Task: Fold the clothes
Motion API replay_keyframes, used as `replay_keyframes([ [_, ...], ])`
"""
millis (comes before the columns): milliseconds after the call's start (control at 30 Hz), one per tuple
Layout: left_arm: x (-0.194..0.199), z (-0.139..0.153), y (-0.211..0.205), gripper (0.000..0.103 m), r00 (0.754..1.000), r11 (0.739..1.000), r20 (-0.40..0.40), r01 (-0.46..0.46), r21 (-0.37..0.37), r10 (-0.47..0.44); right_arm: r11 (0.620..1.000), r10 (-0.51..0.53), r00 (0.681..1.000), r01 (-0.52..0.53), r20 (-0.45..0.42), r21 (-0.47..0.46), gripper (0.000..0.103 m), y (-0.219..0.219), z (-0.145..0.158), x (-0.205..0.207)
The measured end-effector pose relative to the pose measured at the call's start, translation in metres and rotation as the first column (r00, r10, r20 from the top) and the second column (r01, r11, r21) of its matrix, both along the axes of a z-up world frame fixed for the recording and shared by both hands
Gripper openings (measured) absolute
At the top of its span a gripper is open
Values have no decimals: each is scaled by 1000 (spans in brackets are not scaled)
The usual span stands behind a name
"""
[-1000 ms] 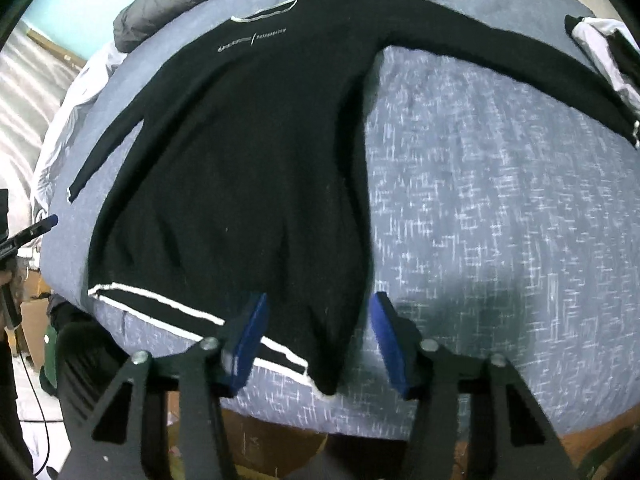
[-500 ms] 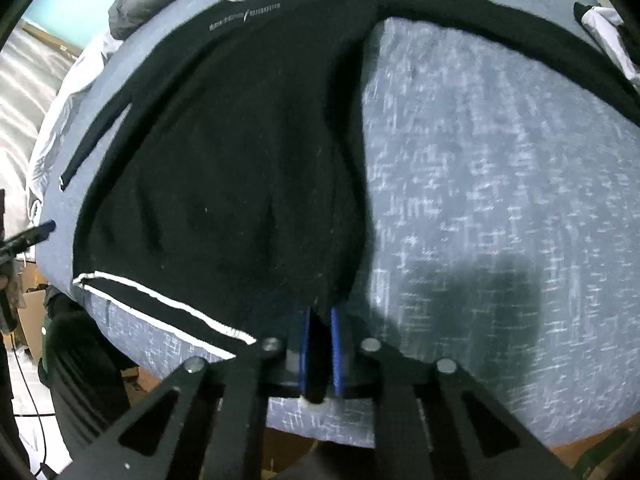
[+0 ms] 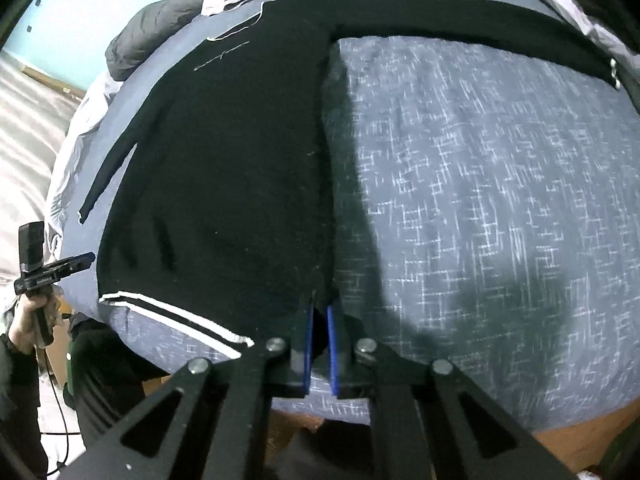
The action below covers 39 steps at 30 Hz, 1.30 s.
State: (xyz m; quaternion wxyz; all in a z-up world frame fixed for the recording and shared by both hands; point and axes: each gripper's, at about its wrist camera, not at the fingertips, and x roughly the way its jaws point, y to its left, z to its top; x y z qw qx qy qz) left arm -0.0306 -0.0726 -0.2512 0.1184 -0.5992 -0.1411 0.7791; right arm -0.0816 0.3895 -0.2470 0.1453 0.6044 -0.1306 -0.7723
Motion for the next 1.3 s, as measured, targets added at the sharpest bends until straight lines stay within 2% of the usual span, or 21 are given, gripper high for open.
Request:
replay_keyframes([
  [333, -6, -13, 3, 47, 1000, 1000, 23, -9, 7, 8, 1000, -2, 1000, 2, 4, 5, 5, 7, -3, 1],
  [567, -14, -24, 22, 46, 999, 999, 31, 34, 15, -35, 1000, 8, 1000, -8, 4, 18, 5, 2, -3, 3],
  [600, -15, -24, 25, 40, 999, 999, 27, 45, 15, -46, 1000, 9, 1000, -9, 3, 17, 5, 1, -2, 3],
  [633, -15, -23, 29, 23, 998, 998, 22, 61, 10, -61, 1000, 9, 1000, -9, 2, 16, 5, 1, 0, 4],
  [667, -15, -22, 33, 15, 997, 997, 17, 76, 5, -76, 1000, 10, 1000, -10, 1, 15, 5, 1, 1, 4],
  [700, -15, -19, 36, 9, 996, 996, 7, 90, -1, -90, 1000, 9, 1000, -10, 0, 14, 5, 0, 2, 4],
  [767, -13, -6, 40, 5, 994, 994, -21, 110, 2, -110, 1000, 13, 1000, -12, -5, 15, 5, 0, 6, 5],
  [933, -5, 29, 48, 5, 983, 986, -81, 164, -17, -165, 999, 24, 999, -23, -23, 26, 5, 0, 15, 6],
  [1033, -5, 30, 47, 5, 980, 983, -76, 185, -17, -186, 999, 24, 1000, -24, -11, 41, 5, -4, 11, 7],
  [1100, -6, 18, 49, 5, 981, 983, -52, 184, -17, -184, 999, 24, 1000, -24, 0, 49, 5, -7, 7, 7],
  [1167, -6, 5, 53, 9, 984, 984, -23, 178, 4, -178, 998, 27, 1000, -27, 3, 57, 5, -10, 4, 7],
  [1300, -3, 1, 59, 27, 987, 986, -15, 158, 55, -157, 996, 29, 1000, -29, 5, 80, 8, -10, 6, 8],
])
